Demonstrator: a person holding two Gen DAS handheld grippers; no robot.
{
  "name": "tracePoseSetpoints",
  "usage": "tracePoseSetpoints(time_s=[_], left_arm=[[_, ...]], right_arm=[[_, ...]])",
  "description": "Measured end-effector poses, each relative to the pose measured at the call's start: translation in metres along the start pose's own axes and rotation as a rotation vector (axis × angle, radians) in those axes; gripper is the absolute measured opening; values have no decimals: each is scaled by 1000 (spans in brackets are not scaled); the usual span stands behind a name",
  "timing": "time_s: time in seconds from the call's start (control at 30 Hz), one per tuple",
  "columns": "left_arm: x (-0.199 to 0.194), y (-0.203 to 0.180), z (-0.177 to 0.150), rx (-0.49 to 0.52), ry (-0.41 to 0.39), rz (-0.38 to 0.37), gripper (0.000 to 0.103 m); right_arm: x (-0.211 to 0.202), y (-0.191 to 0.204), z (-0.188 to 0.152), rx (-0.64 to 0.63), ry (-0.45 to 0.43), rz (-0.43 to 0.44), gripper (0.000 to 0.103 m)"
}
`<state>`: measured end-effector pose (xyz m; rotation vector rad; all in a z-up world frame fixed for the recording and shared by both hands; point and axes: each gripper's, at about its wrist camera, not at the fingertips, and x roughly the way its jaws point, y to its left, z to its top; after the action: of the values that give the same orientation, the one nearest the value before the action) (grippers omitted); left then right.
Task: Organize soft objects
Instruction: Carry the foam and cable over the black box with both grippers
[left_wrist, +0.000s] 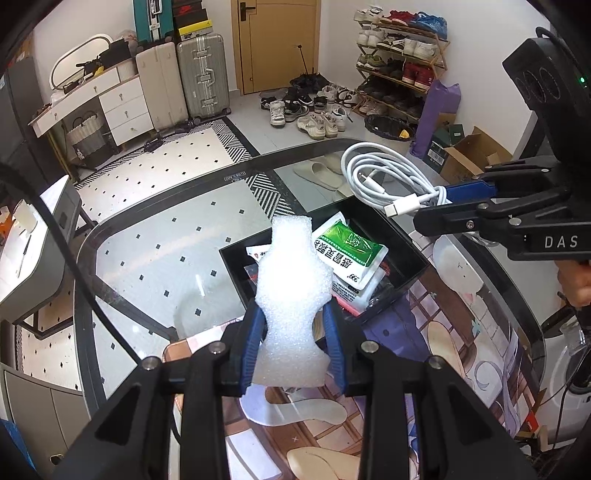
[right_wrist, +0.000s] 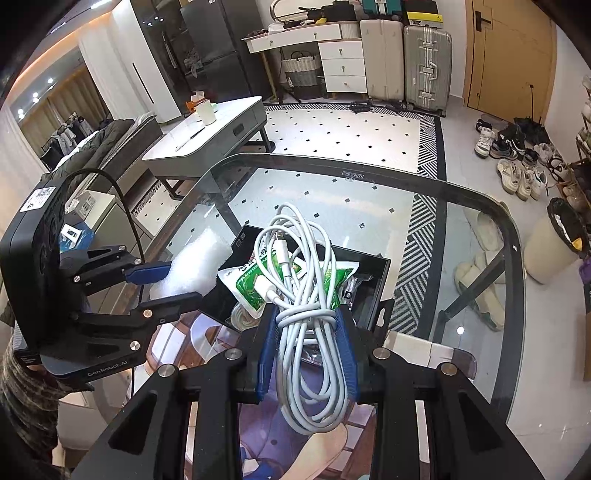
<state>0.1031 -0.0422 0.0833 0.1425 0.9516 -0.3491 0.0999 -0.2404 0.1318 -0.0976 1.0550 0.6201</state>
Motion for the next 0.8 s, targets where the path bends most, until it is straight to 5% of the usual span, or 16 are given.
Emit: tracePoseSetpoints(time_s=[0.8], left_arm=[[54, 9, 16, -8, 61, -28, 31]], right_arm=[[62, -25, 20, 39, 66, 40, 31]])
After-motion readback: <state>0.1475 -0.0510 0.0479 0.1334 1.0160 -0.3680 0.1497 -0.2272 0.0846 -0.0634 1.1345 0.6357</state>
